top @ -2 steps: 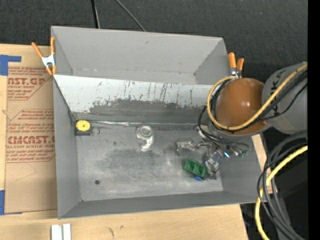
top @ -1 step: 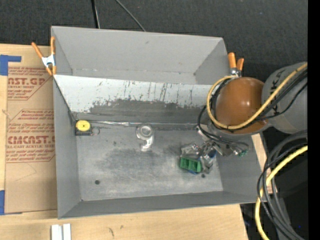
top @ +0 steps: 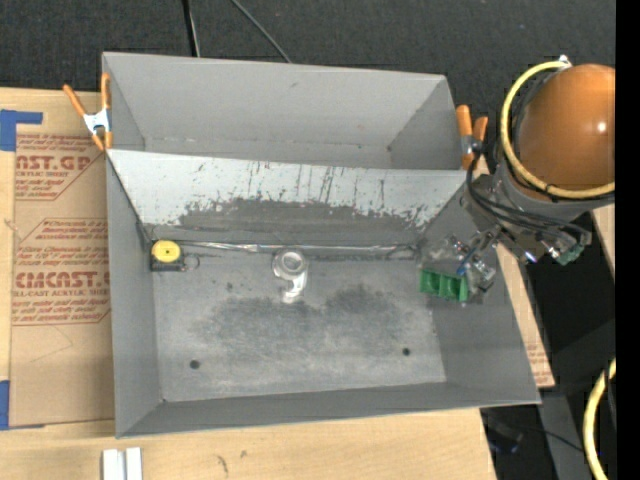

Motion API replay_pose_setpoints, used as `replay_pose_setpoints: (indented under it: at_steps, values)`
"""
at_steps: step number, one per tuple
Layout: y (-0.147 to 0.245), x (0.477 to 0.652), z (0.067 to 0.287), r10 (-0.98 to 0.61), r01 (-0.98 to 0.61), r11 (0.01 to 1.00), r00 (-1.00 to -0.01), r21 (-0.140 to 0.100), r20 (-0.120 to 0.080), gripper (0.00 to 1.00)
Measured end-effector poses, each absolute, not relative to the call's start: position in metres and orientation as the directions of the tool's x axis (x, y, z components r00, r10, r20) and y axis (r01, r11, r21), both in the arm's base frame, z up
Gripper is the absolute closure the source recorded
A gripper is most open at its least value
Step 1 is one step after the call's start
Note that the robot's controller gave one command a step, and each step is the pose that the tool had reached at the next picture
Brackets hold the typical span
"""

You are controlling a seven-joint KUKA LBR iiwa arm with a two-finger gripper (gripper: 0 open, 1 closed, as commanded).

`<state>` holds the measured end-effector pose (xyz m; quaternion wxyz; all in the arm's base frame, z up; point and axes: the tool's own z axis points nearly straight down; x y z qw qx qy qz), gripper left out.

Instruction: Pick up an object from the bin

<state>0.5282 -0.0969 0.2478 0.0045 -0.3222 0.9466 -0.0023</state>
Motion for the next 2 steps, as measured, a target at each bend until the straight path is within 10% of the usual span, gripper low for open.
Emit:
replay_pose_setpoints:
  at_steps: [1,2]
  values:
    - [-0.09,0.538,0.171,-0.823,-0.823,0.568,-0.568,0.004,-0.001,1.0]
    - [-0.093,0.539,0.239,-0.809,-0.809,0.588,-0.588,-0.007,-0.005,1.0]
